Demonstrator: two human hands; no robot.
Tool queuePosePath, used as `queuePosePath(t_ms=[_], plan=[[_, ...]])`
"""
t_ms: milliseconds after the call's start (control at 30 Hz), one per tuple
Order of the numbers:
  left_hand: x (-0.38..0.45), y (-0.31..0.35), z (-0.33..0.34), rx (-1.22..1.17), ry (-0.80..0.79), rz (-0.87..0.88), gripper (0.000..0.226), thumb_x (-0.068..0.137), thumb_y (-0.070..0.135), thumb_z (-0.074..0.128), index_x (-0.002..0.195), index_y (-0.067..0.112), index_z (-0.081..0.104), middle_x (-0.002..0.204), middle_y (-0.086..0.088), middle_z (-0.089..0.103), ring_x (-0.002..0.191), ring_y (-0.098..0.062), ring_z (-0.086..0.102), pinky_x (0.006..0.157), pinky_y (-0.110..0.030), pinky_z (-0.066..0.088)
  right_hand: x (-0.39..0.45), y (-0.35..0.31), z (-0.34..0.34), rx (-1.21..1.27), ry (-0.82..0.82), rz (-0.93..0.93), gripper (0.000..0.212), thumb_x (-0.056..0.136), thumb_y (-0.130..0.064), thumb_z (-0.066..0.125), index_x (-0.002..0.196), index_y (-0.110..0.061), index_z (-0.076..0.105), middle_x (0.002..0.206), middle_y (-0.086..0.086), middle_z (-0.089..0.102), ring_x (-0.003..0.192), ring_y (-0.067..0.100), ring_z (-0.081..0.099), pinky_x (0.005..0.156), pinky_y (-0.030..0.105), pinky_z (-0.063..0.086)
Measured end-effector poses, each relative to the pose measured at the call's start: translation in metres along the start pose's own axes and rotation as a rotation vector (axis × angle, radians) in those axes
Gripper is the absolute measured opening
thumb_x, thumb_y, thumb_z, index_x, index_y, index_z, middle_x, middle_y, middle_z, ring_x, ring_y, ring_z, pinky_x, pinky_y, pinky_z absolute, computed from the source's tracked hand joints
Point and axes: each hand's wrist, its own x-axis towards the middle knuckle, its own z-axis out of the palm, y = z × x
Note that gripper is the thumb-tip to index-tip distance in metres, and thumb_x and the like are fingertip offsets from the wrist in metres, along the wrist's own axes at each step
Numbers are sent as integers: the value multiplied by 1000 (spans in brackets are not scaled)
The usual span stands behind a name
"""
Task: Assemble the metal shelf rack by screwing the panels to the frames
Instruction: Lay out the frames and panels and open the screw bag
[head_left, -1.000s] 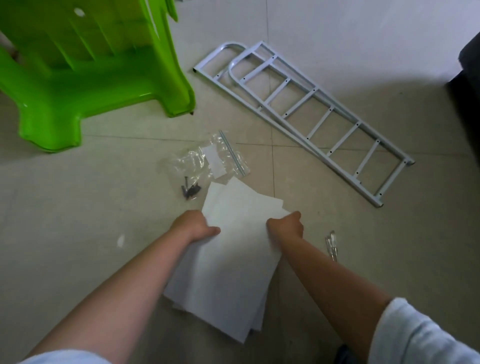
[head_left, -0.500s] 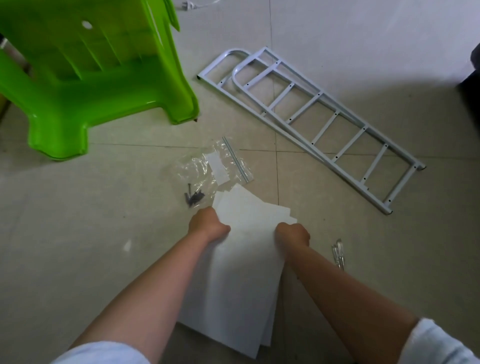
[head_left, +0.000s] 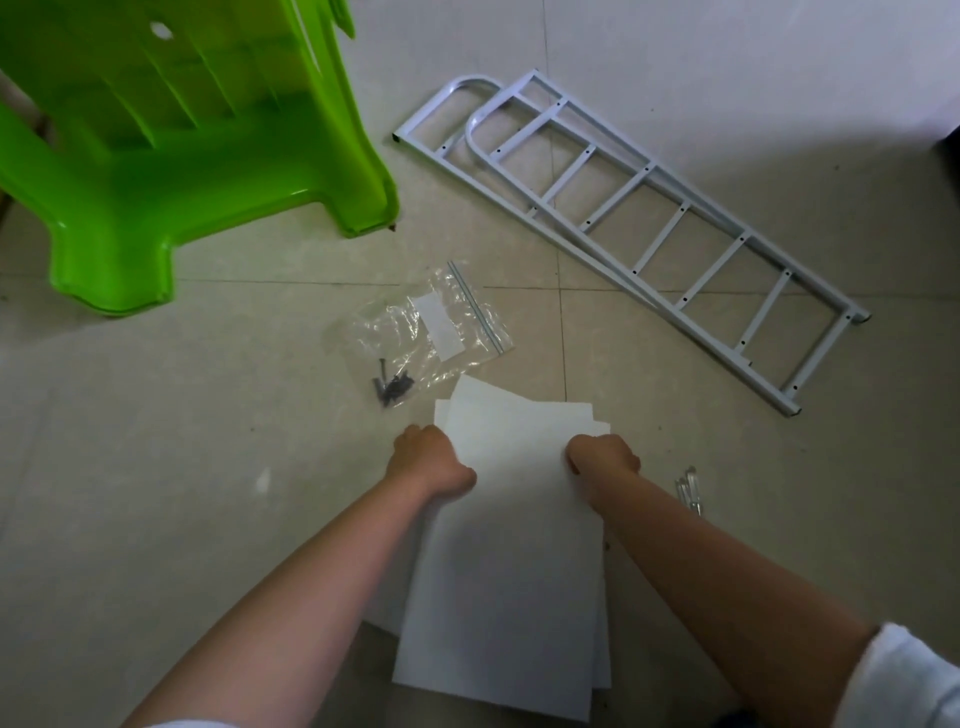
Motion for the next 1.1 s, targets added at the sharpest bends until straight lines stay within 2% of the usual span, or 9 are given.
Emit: queuePosePath(t_ms=[100, 233, 300, 500, 633, 700, 867, 1000, 1100], plan=[[0, 3, 1, -36, 62, -17, 62, 77, 51, 59, 113, 0, 58, 124, -18, 53, 120, -33, 44, 94, -33, 40, -5, -6, 2, -23, -33, 11, 46, 88, -19, 46, 131, -1, 43, 140, 18, 32, 127, 32, 36, 105, 34, 31], [0, 16, -3, -197, 142, -113, 44, 81, 37, 60, 110, 4, 60, 118, -14, 58, 109, -31, 56, 82, -29, 46, -4, -14, 1, -15, -159, -94, 46, 88, -21, 44, 131, -5, 48, 136, 14, 45, 127, 28, 42, 99, 31, 37], [2, 21, -7, -251, 147, -145, 39, 83, 35, 59, 108, 6, 61, 115, -11, 62, 107, -30, 59, 78, -27, 44, -1, -14, 2, -29, -125, -88, 42, 85, -18, 47, 125, -5, 51, 131, 16, 50, 120, 31, 48, 94, 31, 42], [5, 11, -14, -364, 127, -209, 62, 80, 55, 60, 114, 4, 59, 119, -11, 62, 111, -29, 58, 76, -26, 40, -2, -18, 1, -70, -93, -96, 28, 71, -25, 50, 92, -7, 48, 97, 15, 48, 91, 31, 52, 73, 29, 38], [3, 2, -16, -490, 121, -191, 87, 64, 70, 63, 124, 7, 57, 128, -12, 58, 118, -29, 54, 97, -34, 45, 0, -18, -4, -43, -55, -79, 25, 79, -19, 50, 101, -6, 52, 113, 18, 53, 98, 32, 54, 73, 28, 34], [-3, 7, -19, -497, 213, -149, 86, 68, 69, 62, 129, 9, 53, 133, -13, 53, 125, -29, 48, 103, -34, 40, -6, -22, -8, 57, -27, -87, 36, 79, -16, 50, 113, -2, 55, 122, 18, 53, 105, 32, 54, 75, 26, 34], [-25, 25, -60, -860, 478, -5, 66, 69, 56, 71, 111, 6, 59, 112, -7, 65, 107, -25, 60, 91, -33, 49, -48, -60, -38, 633, -88, -288, 45, 80, -22, 53, 120, -2, 51, 89, 8, 52, 69, 21, 47, 53, 24, 33], [-61, 51, -109, -955, 738, 274, 46, 72, 34, 77, 102, 11, 51, 105, -10, 64, 97, -24, 62, 83, -33, 48, -90, -92, -75, 903, -4, -490, 59, 85, -52, 53, 122, -7, 52, 110, 6, 57, 96, 20, 55, 80, 31, 46], [-81, 66, -129, -970, 865, 458, 52, 69, 35, 79, 104, 14, 47, 105, -10, 63, 96, -23, 61, 84, -31, 46, -115, -106, -97, 1053, 64, -644, 42, 87, -42, 58, 110, -7, 55, 103, 4, 58, 90, 13, 55, 79, 25, 45]])
